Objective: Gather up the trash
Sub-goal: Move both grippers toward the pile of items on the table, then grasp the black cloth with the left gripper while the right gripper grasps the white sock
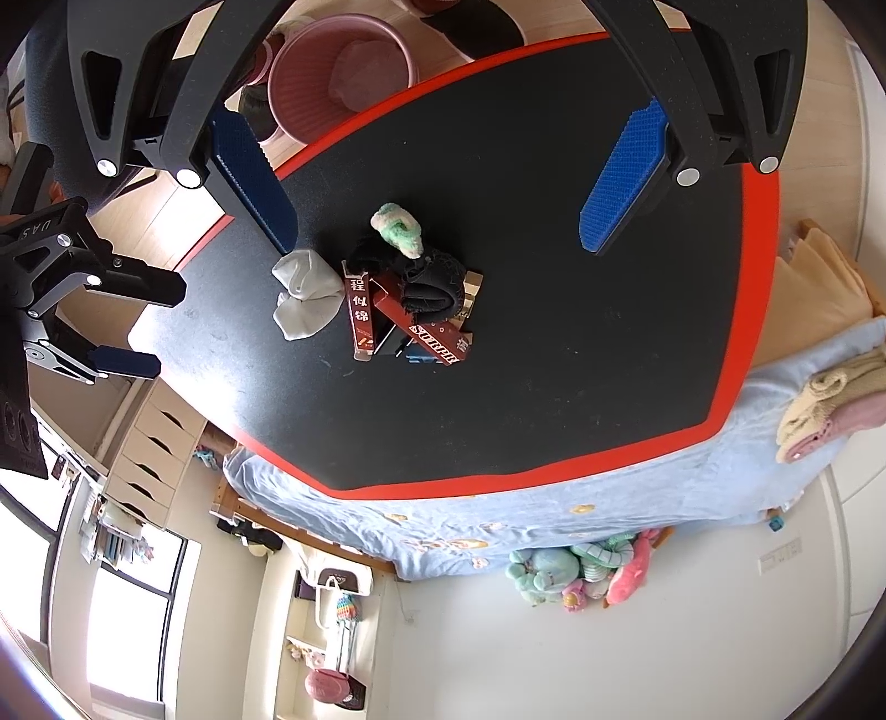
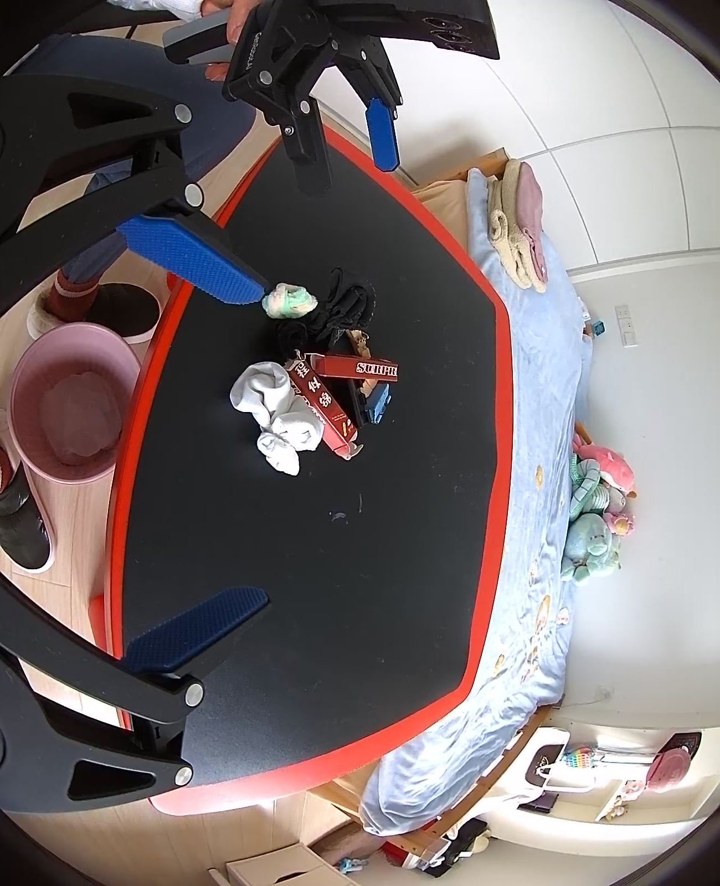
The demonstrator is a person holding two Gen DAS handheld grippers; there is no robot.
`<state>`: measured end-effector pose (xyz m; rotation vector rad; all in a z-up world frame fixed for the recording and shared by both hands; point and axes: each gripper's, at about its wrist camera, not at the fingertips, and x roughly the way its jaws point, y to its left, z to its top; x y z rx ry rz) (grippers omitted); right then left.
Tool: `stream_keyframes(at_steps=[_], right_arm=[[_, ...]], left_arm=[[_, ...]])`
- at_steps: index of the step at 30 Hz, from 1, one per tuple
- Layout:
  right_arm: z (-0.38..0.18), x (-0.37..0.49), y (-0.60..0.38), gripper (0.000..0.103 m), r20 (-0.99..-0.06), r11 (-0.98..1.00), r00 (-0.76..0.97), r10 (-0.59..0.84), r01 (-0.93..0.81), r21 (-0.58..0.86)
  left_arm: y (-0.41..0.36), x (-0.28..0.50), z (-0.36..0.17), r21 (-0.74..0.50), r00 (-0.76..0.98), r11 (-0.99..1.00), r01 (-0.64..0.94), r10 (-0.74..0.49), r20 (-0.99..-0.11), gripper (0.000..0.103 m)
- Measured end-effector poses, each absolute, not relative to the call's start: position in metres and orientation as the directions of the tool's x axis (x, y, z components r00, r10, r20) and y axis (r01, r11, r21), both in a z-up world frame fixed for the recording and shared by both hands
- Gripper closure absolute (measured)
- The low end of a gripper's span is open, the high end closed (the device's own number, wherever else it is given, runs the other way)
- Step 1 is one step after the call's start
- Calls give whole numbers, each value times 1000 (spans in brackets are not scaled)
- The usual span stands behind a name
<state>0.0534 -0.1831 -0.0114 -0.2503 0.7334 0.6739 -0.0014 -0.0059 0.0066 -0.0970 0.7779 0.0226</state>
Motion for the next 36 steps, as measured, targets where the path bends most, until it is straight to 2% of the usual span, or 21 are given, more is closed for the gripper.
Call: stream_keyframes(at_steps=[26, 36], right_arm=[[-27, 70, -179, 3, -717, 748, 507, 478, -663, 29], [-40, 97, -166, 3, -749, 726, 450, 486, -685, 60]], left_arm=[[-1, 16, -10, -105, 686, 993, -56, -38, -726, 5], [11, 38, -21, -145, 650, 989, -34, -88, -755, 5]])
